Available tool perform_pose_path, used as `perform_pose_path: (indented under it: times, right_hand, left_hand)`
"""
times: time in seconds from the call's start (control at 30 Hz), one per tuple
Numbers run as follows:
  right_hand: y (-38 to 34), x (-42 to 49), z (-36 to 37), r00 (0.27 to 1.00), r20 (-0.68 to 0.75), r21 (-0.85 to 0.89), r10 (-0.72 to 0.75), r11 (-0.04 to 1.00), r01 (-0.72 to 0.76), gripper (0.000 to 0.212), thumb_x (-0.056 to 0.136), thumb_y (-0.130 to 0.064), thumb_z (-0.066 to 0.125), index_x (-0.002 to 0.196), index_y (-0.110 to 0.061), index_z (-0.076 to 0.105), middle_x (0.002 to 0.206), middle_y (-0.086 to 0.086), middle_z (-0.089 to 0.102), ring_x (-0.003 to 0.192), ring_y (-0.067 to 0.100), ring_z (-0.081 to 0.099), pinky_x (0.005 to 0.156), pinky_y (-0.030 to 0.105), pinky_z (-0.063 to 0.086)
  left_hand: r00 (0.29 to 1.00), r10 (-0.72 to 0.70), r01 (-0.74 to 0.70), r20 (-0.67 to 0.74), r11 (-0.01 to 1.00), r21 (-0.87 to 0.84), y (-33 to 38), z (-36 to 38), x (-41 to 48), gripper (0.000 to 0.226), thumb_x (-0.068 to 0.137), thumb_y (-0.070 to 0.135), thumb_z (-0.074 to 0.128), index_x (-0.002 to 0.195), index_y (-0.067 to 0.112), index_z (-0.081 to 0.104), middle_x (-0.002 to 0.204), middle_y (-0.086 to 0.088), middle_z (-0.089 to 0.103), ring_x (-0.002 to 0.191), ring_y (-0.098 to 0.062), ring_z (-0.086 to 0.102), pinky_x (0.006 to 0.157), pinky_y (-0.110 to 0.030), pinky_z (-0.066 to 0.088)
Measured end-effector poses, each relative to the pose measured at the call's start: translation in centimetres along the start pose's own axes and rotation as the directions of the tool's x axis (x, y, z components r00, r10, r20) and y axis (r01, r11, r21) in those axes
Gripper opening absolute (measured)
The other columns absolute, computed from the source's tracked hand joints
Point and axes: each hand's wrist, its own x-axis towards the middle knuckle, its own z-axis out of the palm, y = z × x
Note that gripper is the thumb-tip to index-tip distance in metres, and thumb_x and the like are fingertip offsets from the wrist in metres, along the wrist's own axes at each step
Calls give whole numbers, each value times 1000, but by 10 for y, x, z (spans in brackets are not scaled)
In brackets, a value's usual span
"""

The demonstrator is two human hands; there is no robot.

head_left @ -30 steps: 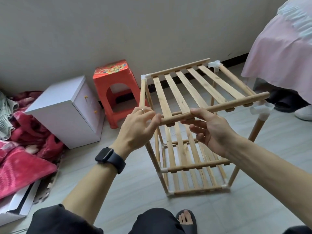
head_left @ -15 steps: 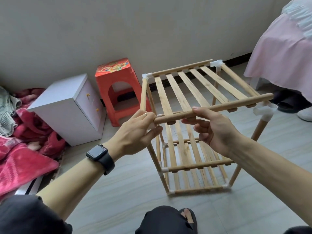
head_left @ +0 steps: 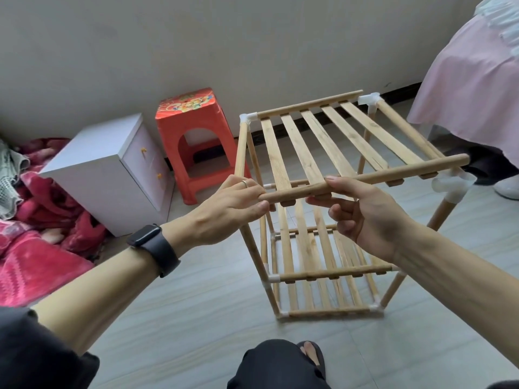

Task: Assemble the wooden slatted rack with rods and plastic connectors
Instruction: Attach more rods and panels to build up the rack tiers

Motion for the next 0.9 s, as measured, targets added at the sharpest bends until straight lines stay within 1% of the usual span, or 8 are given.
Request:
perform_pose_path:
  times: [0.07, 0.17, 0.27, 0.33, 0.4, 0.57, 0.77, 0.9]
  right_hand:
    - [1, 0, -1, 1000, 4, -3, 0, 1000, 0, 20, 96, -32, 63, 94, -16, 75, 107, 15, 77, 58, 6, 53, 48, 13, 36]
    - [3, 0, -1, 1000, -2, -2, 1, 1000, -1, 20, 95, -33, 64, 95, -15, 75, 107, 15, 77, 59, 6, 53, 49, 14, 35]
    - [4, 0, -1, 1000, 2, 3, 10, 1000, -10, 23, 96, -32, 63, 100, -13, 74, 108, 15, 76, 58, 6, 52, 47, 13, 36]
    - [6, -1, -2, 1000, 9, -5, 15, 1000, -15, 23, 96, -32, 63, 99, -14, 76, 109, 15, 76, 57, 6, 51, 46, 12, 36]
    - [7, -3, -2, 1000, 17, -13, 15, 1000, -15, 23, 96, -32, 62, 94, -17, 79, 109, 14, 76, 57, 6, 50, 47, 12, 36]
    - [10, -1, 4, 1000, 8, 15, 8, 1000, -8, 21, 96, -31, 63, 96, -16, 76, 110, 14, 76, 56, 5, 52, 46, 13, 36]
    - [13, 2, 20, 1000, -6, 6, -28, 1000, 28, 24, 95, -34, 66, 102, -14, 75, 109, 11, 77, 62, 9, 59, 53, 19, 40]
    - [10, -1, 19, 1000, 11, -111, -9, 994, 10, 32, 94, -43, 65, 108, -16, 75, 109, 3, 77, 80, 19, 69, 65, 27, 47]
  left_hand:
    - [1000, 9, -10, -21, 999, -33, -1, 2, 0, 33, 96, 51, 44, 108, 34, 70, 115, 15, 56, 122, -1, 33, 102, -26, 34]
    - [992, 69, -62, -109, 996, 62, -5, 8, -1, 23, 99, 51, 44, 110, 39, 61, 112, 16, 55, 118, 0, 36, 99, -23, 33]
    - [981, 108, -97, -162, 992, 74, -9, 12, -1, 17, 98, 53, 44, 110, 45, 53, 110, 11, 58, 116, -7, 40, 97, -24, 36]
    - [967, 161, -139, -198, 983, 123, -13, 14, 0, 16, 100, 53, 45, 109, 44, 55, 106, 11, 58, 113, -10, 42, 96, -21, 38]
    - [950, 206, -167, -233, 970, 177, -17, 16, 2, 22, 100, 52, 44, 111, 38, 57, 102, 17, 56, 109, -9, 42, 94, -20, 39]
    - [931, 273, -189, -242, 928, 320, -20, 14, 5, 38, 102, 54, 37, 109, 22, 55, 100, 18, 50, 103, -8, 40, 84, -36, 50]
    - [910, 334, -222, -246, 893, 392, -31, 10, 3, 37, 106, 52, 30, 110, 21, 52, 99, 14, 53, 102, -10, 42, 85, -34, 51]
    - [949, 221, -90, -226, 874, 477, -27, 2, -1, 54, 102, 62, 22, 124, 21, 49, 98, 17, 56, 108, -11, 49, 85, -37, 51]
